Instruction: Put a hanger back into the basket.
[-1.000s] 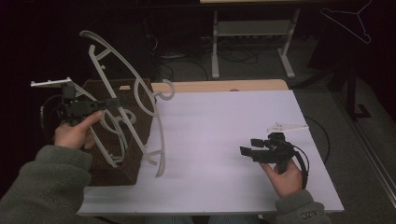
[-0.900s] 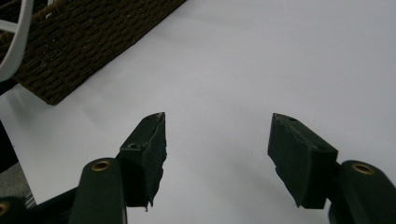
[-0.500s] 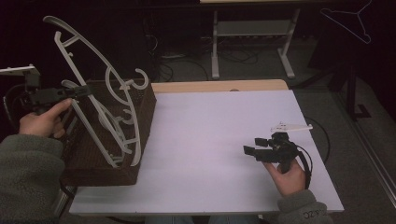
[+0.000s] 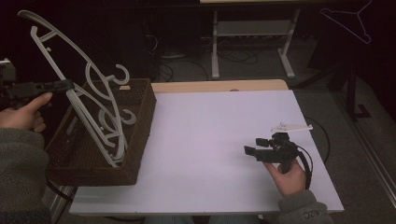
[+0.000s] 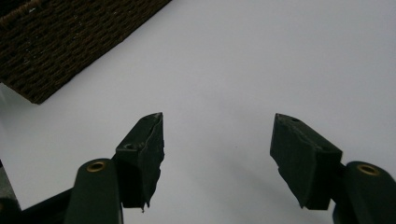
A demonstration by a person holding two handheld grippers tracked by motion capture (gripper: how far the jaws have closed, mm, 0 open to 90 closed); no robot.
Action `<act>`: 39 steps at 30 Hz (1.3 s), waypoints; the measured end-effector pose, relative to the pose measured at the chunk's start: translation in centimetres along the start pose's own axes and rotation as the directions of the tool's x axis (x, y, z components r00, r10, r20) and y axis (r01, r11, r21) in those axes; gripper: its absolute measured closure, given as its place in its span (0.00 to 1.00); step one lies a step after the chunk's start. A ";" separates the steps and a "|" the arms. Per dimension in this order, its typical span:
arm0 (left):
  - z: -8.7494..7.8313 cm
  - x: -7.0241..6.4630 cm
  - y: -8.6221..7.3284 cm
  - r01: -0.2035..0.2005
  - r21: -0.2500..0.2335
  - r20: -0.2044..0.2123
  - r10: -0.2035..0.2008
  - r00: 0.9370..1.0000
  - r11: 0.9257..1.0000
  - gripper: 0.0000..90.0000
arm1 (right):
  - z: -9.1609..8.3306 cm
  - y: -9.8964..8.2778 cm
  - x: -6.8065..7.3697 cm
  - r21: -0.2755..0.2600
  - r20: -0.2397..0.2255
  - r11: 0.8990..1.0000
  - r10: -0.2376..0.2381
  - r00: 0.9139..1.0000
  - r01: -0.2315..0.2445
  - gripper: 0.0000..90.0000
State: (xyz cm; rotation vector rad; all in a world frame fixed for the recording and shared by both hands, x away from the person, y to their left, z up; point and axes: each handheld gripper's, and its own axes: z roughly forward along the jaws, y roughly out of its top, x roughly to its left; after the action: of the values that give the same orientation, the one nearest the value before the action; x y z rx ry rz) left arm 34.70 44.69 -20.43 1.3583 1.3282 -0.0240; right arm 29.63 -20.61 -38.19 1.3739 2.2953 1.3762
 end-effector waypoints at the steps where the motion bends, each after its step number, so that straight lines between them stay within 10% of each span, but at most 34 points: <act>1: -0.1 0.3 0.0 0.005 -0.005 -0.008 -0.005 1.000 1.000 0.95 | 0.0 0.0 0.0 0.001 0.000 1.000 0.001 1.000 -0.001 0.37; 23: 3.7 8.2 -3.9 0.124 0.122 -0.127 -0.108 0.986 0.985 0.94 | 0.4 0.0 0.4 0.014 0.004 1.000 -0.016 1.000 0.016 0.37; 28: 5.0 8.3 -4.2 0.076 0.212 -0.208 -0.031 0.978 0.974 0.89 | 0.3 0.0 0.4 0.008 0.005 1.000 -0.018 1.000 0.018 0.37; 32: 5.4 8.4 -4.5 0.059 0.276 -0.298 0.027 0.954 0.959 0.84 | 0.2 0.0 0.4 0.004 0.003 1.000 -0.016 1.000 0.016 0.37; 39: 4.9 7.9 -4.8 0.029 0.279 -0.325 0.066 0.943 0.960 0.76 | 0.1 0.0 0.5 -0.001 0.004 1.000 -0.021 1.000 0.021 0.37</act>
State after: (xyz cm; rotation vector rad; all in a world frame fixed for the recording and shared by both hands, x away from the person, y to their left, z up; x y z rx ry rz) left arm 37.48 44.92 -30.53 1.6687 1.6404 0.0331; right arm 29.37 -20.17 -38.06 1.3472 2.2993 1.3672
